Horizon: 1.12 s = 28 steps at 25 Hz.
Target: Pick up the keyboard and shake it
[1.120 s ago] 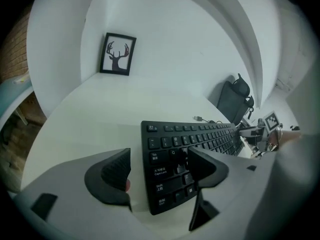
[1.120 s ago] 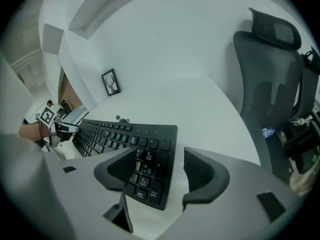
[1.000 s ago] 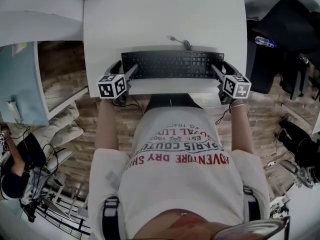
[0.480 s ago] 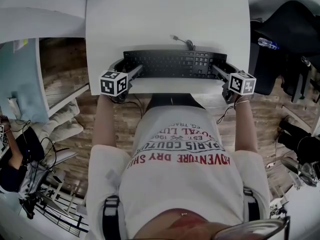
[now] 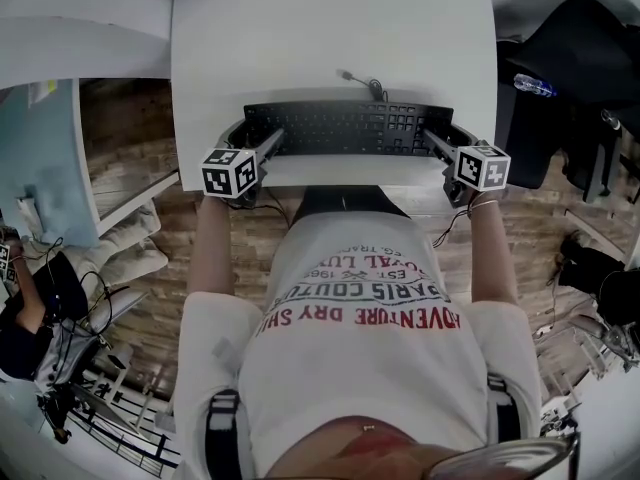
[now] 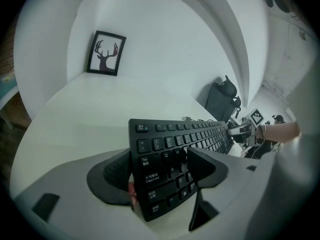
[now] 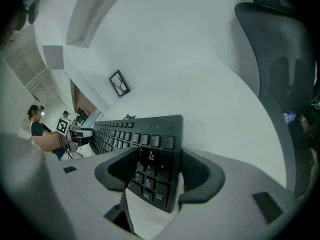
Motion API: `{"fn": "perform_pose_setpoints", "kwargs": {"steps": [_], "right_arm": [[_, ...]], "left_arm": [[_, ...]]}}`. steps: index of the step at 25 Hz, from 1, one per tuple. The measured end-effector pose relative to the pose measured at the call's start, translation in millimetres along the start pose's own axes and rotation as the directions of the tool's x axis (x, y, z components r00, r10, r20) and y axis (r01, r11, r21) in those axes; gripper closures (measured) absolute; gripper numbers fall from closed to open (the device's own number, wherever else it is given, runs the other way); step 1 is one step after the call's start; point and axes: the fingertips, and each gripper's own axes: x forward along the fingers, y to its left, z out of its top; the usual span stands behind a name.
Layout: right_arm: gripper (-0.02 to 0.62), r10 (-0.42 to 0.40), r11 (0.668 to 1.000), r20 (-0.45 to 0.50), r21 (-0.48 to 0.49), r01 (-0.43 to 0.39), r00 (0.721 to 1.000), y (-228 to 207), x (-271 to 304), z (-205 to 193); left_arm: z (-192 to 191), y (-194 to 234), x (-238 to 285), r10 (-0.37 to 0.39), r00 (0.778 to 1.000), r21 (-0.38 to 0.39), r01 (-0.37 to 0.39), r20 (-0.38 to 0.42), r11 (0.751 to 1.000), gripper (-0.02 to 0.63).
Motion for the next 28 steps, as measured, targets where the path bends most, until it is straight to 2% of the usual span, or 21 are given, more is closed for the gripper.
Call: {"fn": "perform_pose_setpoints", "kwargs": {"steps": [4,8,14,17,21,25,28], "right_arm": [[0.314,0.009,0.999,0.055,-0.032,-0.007,0.998,9,-10,13],[0.314,0.011,0.995,0.118,-0.102,0.001,0.993,16,-26,45],[0.314,0.034,0.977,0.266,-0.212,0.024,0.963,31,-58,105],[0.314,0.045,0.964,0.352,-0.262,0.053,0.935,36,-72,130],[0.314,0.053,0.948,0.457,-0.302,0.099,0.888,44,-93,152],[0.314,0.066,0.931,0.535,-0.337,0.141,0.842,51,-112,169],[0.314,0.076,0.910,0.598,-0.369,0.190,0.798,56,-128,179]], "left_arm": [[14,-3,-11,0.022,0.999,0.013,-0.022,0.044,1.000,0.259],[38,-10,-22,0.025,0.994,0.021,-0.027,0.103,0.999,0.259],[100,-26,-47,0.022,0.963,0.108,-0.053,0.267,0.993,0.259],[133,-35,-60,0.019,0.936,0.174,-0.085,0.351,0.981,0.259],[168,-51,-82,-0.007,0.885,0.257,-0.128,0.466,0.958,0.259],[193,-65,-102,-0.053,0.837,0.307,-0.140,0.544,0.941,0.259],[206,-76,-114,-0.081,0.805,0.337,-0.153,0.588,0.929,0.259]]}}
